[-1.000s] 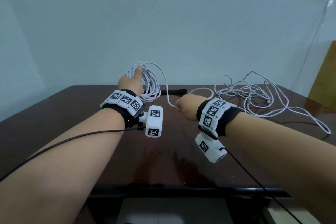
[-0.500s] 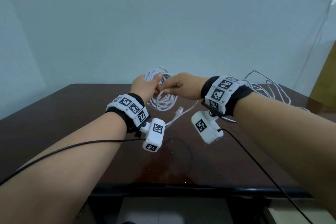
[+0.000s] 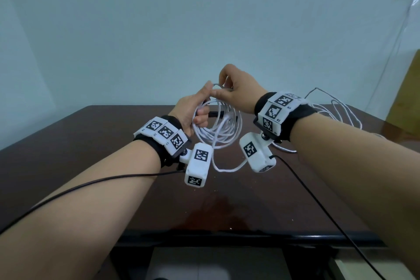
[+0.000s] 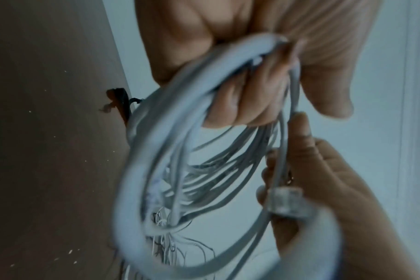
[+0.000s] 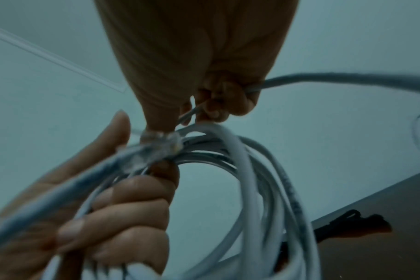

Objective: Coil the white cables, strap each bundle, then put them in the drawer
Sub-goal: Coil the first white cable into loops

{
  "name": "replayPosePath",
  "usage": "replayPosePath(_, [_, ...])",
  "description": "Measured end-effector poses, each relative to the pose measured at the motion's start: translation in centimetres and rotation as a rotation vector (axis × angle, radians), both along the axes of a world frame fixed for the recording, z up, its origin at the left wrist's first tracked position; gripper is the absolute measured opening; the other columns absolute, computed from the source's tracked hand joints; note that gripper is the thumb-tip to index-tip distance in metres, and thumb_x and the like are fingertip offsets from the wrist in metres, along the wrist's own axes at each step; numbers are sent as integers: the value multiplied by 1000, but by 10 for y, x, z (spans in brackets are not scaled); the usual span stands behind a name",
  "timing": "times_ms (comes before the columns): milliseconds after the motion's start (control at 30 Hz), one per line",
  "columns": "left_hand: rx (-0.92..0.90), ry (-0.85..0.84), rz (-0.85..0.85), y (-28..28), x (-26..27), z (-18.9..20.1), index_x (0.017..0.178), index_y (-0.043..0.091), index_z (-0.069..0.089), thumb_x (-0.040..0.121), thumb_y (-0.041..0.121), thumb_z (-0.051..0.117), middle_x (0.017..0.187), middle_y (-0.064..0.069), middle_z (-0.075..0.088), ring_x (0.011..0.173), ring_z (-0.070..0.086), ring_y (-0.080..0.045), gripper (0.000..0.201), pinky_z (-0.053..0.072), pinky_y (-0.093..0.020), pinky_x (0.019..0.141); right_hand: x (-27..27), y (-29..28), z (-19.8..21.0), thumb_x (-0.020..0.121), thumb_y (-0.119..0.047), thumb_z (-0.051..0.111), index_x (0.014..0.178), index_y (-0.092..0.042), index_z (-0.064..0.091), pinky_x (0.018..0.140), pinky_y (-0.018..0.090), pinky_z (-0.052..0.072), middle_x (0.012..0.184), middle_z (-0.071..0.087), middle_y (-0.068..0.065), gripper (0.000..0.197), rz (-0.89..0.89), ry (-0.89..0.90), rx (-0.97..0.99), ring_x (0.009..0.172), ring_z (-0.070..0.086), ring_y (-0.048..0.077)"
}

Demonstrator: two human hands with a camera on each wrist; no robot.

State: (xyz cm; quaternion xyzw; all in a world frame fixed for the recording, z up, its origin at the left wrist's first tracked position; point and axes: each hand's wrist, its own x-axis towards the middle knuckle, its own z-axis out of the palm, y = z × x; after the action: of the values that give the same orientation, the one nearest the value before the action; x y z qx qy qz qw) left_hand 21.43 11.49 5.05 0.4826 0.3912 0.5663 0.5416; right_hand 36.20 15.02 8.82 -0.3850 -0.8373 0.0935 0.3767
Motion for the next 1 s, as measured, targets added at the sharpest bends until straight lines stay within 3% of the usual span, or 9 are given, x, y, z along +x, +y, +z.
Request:
replayPosePath(167, [50,29,-66,-2,-3,1,82,13,53,94,27,54,37,8,29,26,23,-3,18,18,-14,34,7,8,-3,82,-43,66,122,-19,52,88,23,37,118,50,2,48,-15,-29,-79,107,49,14])
replayPosePath(300, [64,43,-32,0,-6,3,74,14,47,94,25,54,36,9,30,26,24,-2,24,19,-13,33,8,8,-8,78,-36,73,116,-18,54,90,30,49,108,62,-3,46,229,61,-444,102,59,15])
replayPosePath(367, [87,59,-56,-2,-9,2,75,12,47,92,16,54,36,9,30,26,23,-1,19,17,-14,33,8,10,-11,66,-30,83,125,-19,50,94,34,49,114,63,-2,68,237,-54,-439,105,61,15])
replayPosePath(500, [103,80,-101,-10,-10,0,71,11,47,84,11,57,35,9,26,26,20,-2,17,10,-19,41,7,10,-16,70,-8,78,139,-23,37,93,30,46,124,57,-3,82,194,-94,-352,109,55,14])
replayPosePath(567, [102,108,-109,-15,-9,2,72,10,46,87,8,53,33,11,32,25,20,-1,17,9,-21,43,6,8,-16,74,-8,75,131,-21,46,85,23,48,114,62,-2,65,234,-27,-394,98,60,9])
replayPosePath(633, [101,154,-91,-16,-9,3,74,7,48,93,4,47,30,4,36,25,21,0,19,9,-21,43,5,5,-15,82,-17,71,107,-20,59,68,12,47,87,65,-7,28,200,-19,-386,76,61,0])
replayPosePath(700, [109,159,-58,-12,-10,4,74,8,48,93,6,50,35,10,34,26,22,-1,19,12,-17,40,2,3,-14,89,-26,62,91,-17,59,63,18,44,69,57,-7,11,101,-77,-273,64,55,7])
replayPosePath(867, [137,161,69,0,-13,0,79,11,42,95,15,55,41,6,32,30,26,-5,21,24,-15,36,-5,6,-15,94,-34,52,84,-12,55,67,25,37,64,51,0,24,-20,-129,-192,68,50,19])
replayPosePath(1000, [136,254,102,3,-15,2,78,10,44,94,21,56,40,6,31,30,26,-7,23,24,-16,37,-6,5,-18,90,-45,54,88,-6,61,74,35,49,83,66,16,39,-28,-132,-174,77,61,28])
